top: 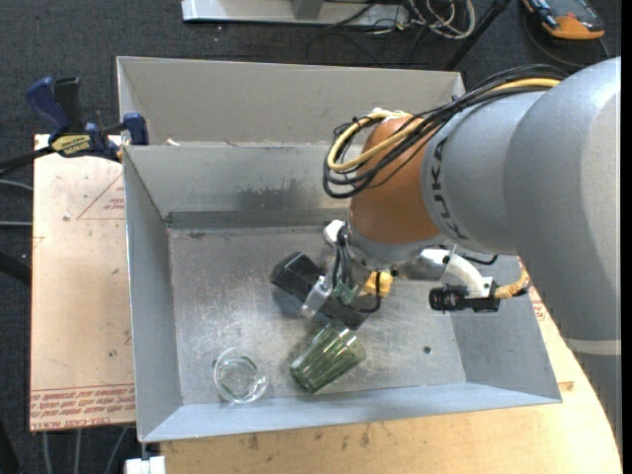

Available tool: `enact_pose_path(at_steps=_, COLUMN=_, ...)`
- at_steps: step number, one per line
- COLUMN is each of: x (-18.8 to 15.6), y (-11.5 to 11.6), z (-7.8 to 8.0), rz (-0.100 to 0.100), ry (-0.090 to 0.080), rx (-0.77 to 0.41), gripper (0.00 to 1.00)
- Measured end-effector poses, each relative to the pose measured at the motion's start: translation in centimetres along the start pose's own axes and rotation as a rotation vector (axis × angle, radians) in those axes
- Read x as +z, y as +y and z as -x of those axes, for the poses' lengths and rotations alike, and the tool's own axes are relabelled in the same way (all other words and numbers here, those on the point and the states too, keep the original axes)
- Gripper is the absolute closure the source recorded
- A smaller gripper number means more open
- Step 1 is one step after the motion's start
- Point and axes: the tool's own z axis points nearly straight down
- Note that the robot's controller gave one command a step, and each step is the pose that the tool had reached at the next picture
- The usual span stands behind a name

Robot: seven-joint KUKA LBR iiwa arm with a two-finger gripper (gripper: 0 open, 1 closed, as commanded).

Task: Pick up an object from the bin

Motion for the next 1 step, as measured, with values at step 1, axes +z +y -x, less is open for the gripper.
enact_pose_path(at_steps=1, x=-2.2, y=0.03, z=-0.02, rz=-0.001, ry=0.001, rx=0.0, gripper=1.0)
